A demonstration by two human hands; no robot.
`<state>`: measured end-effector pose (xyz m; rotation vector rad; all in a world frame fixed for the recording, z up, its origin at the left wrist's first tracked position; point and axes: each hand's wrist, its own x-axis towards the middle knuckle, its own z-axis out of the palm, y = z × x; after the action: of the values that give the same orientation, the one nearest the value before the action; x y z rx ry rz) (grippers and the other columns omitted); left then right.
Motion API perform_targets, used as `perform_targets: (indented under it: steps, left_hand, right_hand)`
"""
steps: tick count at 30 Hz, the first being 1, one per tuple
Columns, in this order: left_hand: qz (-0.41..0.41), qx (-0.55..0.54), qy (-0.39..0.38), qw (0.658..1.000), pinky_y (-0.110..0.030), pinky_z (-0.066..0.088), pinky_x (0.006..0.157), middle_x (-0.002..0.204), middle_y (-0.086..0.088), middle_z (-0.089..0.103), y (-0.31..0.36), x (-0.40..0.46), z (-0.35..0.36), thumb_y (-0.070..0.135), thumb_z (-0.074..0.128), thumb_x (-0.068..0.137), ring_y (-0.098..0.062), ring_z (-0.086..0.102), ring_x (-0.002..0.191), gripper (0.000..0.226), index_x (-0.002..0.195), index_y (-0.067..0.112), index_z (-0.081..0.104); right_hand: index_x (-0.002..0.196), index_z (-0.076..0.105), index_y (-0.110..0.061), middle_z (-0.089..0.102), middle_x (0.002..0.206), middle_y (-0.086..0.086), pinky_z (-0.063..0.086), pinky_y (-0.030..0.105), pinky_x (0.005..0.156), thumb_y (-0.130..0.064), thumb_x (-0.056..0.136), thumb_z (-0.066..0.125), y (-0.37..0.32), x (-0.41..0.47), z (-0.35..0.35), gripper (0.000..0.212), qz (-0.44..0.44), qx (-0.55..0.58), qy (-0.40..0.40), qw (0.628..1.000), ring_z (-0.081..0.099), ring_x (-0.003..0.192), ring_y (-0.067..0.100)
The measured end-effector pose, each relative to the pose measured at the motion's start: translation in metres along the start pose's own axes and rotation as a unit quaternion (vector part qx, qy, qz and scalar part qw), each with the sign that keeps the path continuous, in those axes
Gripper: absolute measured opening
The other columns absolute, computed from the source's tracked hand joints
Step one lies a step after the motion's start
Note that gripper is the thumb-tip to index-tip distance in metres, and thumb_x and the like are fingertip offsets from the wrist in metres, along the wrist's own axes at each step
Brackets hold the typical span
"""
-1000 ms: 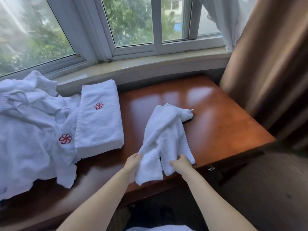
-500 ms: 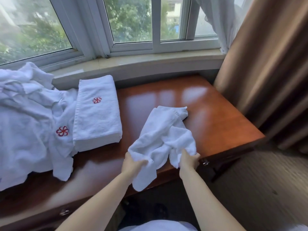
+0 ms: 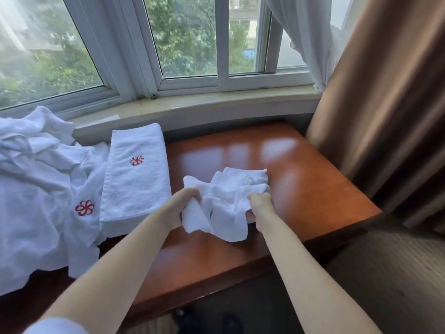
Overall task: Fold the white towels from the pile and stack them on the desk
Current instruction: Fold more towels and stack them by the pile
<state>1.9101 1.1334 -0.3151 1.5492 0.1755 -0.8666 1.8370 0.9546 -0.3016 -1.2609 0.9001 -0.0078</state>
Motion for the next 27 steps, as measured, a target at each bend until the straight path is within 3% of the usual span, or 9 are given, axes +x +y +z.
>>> perform_targets:
  steps: [2, 5, 8, 13, 16, 19, 22, 24, 27]
  left_hand:
    - [0.007, -0.017, -0.037, 0.999, -0.032, 0.056, 0.060, 0.075, -0.012, 0.071, 0.030, 0.001, 0.001, 0.018, 0.060, 0.073, -0.024, 0.071, 0.069, 0.026, 0.096, 0.006, 0.064]
    - [0.045, -0.072, -0.123, 0.989, -0.028, 0.056, 0.061, 0.083, -0.010, 0.072, 0.050, 0.003, 0.008, 0.027, 0.057, 0.082, -0.020, 0.071, 0.073, 0.027, 0.089, 0.009, 0.076]
    - [0.050, -0.116, -0.139, 0.982, -0.025, 0.049, 0.062, 0.076, -0.005, 0.068, 0.051, 0.007, 0.017, 0.030, 0.048, 0.086, -0.015, 0.065, 0.066, 0.032, 0.083, 0.014, 0.076]
    - [0.044, -0.161, -0.124, 0.978, -0.026, 0.051, 0.059, 0.081, -0.009, 0.066, 0.026, 0.013, 0.021, 0.024, 0.046, 0.077, -0.019, 0.062, 0.067, 0.033, 0.096, 0.007, 0.067]
    - [0.092, -0.099, -0.141, 0.981, -0.035, 0.047, 0.071, 0.106, -0.015, 0.067, 0.006, 0.012, 0.024, 0.023, 0.041, 0.080, -0.026, 0.062, 0.087, 0.049, 0.124, 0.019, 0.063]
    - [0.152, -0.053, -0.064, 0.985, -0.041, 0.046, 0.080, 0.122, -0.018, 0.063, -0.022, 0.011, 0.028, 0.007, 0.049, 0.065, -0.032, 0.061, 0.099, 0.078, 0.141, 0.026, 0.044]
    - [0.144, 0.076, -0.059, 0.985, -0.027, 0.052, 0.081, 0.125, -0.001, 0.057, -0.055, 0.000, 0.036, 0.002, 0.061, 0.061, -0.017, 0.060, 0.110, 0.094, 0.143, 0.039, 0.032]
    - [0.135, 0.152, -0.087, 0.975, -0.021, 0.052, 0.083, 0.123, 0.014, 0.056, -0.076, -0.006, 0.048, 0.011, 0.073, 0.068, -0.002, 0.056, 0.110, 0.085, 0.137, 0.046, 0.037]
    - [0.127, 0.155, 0.067, 0.977, -0.042, 0.058, 0.078, 0.094, 0.007, 0.064, -0.088, -0.005, 0.059, 0.017, 0.065, 0.083, -0.010, 0.061, 0.081, 0.021, 0.100, 0.028, 0.060]
  right_hand:
    - [0.125, 0.051, -0.003, 0.051, 0.100, 0.011, 0.053, 0.034, 0.066, -0.004, 0.093, 0.045, -0.020, 0.008, 0.006, 0.032, -0.049, -0.015, -0.026, 0.998, 0.054, 0.073, 0.021]
    - [0.090, 0.058, -0.016, 0.056, 0.086, 0.002, 0.051, 0.037, 0.084, -0.006, 0.093, 0.043, -0.053, 0.003, 0.022, 0.018, -0.124, -0.059, -0.065, 0.988, 0.057, 0.084, 0.021]
    - [0.111, 0.061, -0.014, 0.065, 0.103, 0.004, 0.049, 0.043, 0.097, -0.027, 0.094, 0.053, -0.046, 0.005, 0.029, 0.024, -0.115, -0.121, -0.147, 0.975, 0.062, 0.104, 0.023]
    - [0.134, 0.045, -0.012, 0.065, 0.116, 0.009, 0.053, 0.045, 0.092, -0.036, 0.076, 0.077, -0.024, 0.018, 0.025, 0.070, -0.047, -0.134, -0.153, 0.978, 0.064, 0.105, 0.026]
    - [0.123, 0.053, -0.012, 0.068, 0.107, 0.009, 0.057, 0.045, 0.084, -0.013, 0.075, 0.075, -0.011, 0.023, 0.020, 0.052, -0.045, -0.115, -0.123, 0.985, 0.067, 0.096, 0.026]
    - [0.113, 0.058, -0.011, 0.068, 0.104, 0.009, 0.056, 0.035, 0.072, -0.003, 0.077, 0.071, -0.003, 0.018, 0.016, 0.039, -0.044, -0.041, -0.067, 0.996, 0.066, 0.087, 0.025]
    - [0.110, 0.062, -0.009, 0.066, 0.091, 0.011, 0.048, 0.026, 0.057, -0.001, 0.080, 0.068, -0.006, 0.014, 0.010, 0.032, -0.048, 0.064, -0.030, 0.996, 0.063, 0.071, 0.023]
    - [0.113, 0.061, -0.009, 0.063, 0.079, 0.007, 0.048, 0.022, 0.049, 0.001, 0.081, 0.067, -0.012, 0.008, 0.007, 0.034, -0.037, 0.137, -0.036, 0.989, 0.061, 0.058, 0.016]
    - [0.112, 0.061, -0.009, 0.058, 0.071, 0.006, 0.047, 0.020, 0.046, 0.009, 0.080, 0.064, -0.020, -0.004, 0.000, 0.037, -0.029, 0.206, -0.042, 0.977, 0.057, 0.050, 0.014]
